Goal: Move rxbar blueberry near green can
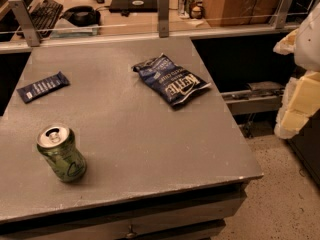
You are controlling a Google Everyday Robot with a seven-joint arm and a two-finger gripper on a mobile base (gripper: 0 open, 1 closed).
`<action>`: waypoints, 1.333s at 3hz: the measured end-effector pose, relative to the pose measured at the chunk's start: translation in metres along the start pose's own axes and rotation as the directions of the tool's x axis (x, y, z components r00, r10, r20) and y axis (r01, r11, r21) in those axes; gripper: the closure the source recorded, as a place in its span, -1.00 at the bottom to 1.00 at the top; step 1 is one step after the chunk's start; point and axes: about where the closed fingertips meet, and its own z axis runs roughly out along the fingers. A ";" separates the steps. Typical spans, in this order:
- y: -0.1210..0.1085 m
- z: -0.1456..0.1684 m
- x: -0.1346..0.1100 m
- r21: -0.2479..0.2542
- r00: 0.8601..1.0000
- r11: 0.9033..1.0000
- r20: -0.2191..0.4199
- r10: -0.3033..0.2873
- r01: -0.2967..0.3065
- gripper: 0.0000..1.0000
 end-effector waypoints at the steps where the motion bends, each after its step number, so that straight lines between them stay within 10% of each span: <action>1: 0.000 0.000 0.000 0.000 1.000 1.000 0.000 0.000 0.000 -1.00; 2: -0.007 0.009 -0.020 0.002 0.998 1.000 0.055 -0.028 0.028 -1.00; 4: -0.040 0.082 -0.167 -0.041 0.928 0.978 0.324 -0.181 0.206 -1.00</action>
Offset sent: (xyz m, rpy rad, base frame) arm 0.0576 0.0762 -0.0145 0.1799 -0.0653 0.1704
